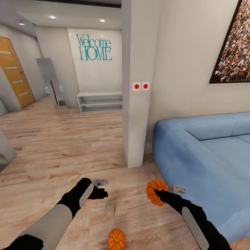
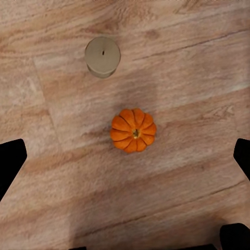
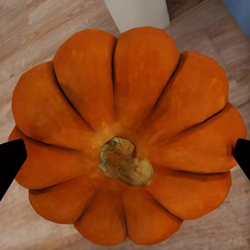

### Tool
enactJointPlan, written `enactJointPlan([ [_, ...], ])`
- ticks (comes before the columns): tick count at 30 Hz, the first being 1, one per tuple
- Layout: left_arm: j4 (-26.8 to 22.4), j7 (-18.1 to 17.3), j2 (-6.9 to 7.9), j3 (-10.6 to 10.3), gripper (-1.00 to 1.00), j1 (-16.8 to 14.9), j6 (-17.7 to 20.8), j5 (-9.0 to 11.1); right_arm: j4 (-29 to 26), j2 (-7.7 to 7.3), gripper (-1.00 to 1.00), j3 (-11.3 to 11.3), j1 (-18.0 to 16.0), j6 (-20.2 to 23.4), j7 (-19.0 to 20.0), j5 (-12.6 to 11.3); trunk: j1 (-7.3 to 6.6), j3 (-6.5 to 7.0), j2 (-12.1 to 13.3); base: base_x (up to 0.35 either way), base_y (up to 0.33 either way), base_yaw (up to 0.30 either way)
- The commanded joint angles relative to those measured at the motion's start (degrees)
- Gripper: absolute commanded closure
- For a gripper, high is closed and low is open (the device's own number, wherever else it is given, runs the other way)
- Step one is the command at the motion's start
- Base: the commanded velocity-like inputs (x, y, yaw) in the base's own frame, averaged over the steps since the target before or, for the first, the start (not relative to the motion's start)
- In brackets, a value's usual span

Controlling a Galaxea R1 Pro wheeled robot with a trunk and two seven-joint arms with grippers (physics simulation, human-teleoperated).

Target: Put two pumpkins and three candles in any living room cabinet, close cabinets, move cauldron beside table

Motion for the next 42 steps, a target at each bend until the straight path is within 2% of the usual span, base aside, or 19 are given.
enactJointPlan([
  [1, -0.06, 0.38, 0.03, -0.23, -1.00, -0.03, 0.14, 0.50, -0.09, -0.05, 1.00, 0.13, -0.04, 0.12, -0.41, -0.64, 0.22, -0.24, -0.45, 0.000, 0.000, 0.000],
  [4, -0.05, 0.38, 0.03, -0.26, -1.00, -0.03, -0.04, 0.44, -0.09, -0.03, 1.00, 0.16, -0.04, 0.15, -0.43, -0.62, 0.88, -0.78, -1.65, 0.000, 0.000, 0.000],
  [6, -0.66, -0.27, -0.12, -0.23, -1.00, -0.29, -0.69, 0.31, 0.56, -0.68, 1.00, 0.53, -0.66, -0.47, -1.20, 0.37, 0.87, -0.77, -1.64, 0.000, 0.000, 0.000],
  [8, -0.66, -0.71, -0.09, -0.21, -1.00, -0.29, -1.33, 0.33, 1.22, -0.68, 1.00, 0.53, -0.66, -0.98, -2.21, 0.65, 0.87, -0.77, -1.64, 0.000, 0.000, 0.000],
  [15, -0.66, -0.71, -0.09, -0.21, -1.00, -0.29, -1.47, 0.33, 3.57, -0.68, 1.00, 0.53, -0.66, -1.28, -2.21, 0.52, 0.87, -0.77, -1.64, 0.000, 0.000, 0.000],
  [26, -0.66, -0.72, -0.07, -0.19, -1.00, -0.29, -1.43, 0.35, 3.68, -0.67, 1.00, 0.56, -0.66, -1.27, -2.21, 0.55, 1.09, -0.95, -2.04, 0.000, 0.000, 0.000],
  [30, -0.40, -0.38, -1.25, -0.63, -1.00, -0.23, -2.73, 0.20, 3.46, -0.84, 1.00, 0.46, -0.33, -0.59, -1.17, 0.22, 1.31, -1.13, -2.44, 0.000, 0.000, 0.000],
  [35, -0.33, -0.10, -1.59, -0.90, -1.00, -0.21, -4.33, 0.16, 3.28, -0.89, 1.00, 0.44, -0.24, -0.39, -0.75, -0.13, 2.19, -1.85, -4.04, 0.000, 0.000, 0.000],
  [36, -0.33, -0.05, -1.60, -0.92, -1.00, -0.21, -8.82, 0.16, 3.22, -0.89, 1.00, 0.43, -0.23, -0.38, -0.72, -0.14, 2.41, -2.03, -4.44, 0.000, 0.000, 0.000],
  [42, -0.31, 0.09, -1.63, -0.97, -1.00, -0.21, -9.29, 0.08, 2.73, -0.90, 1.00, 0.47, -0.22, -0.35, -0.64, -0.27, 3.73, -3.11, -6.85, 0.000, 0.000, 0.000],
])
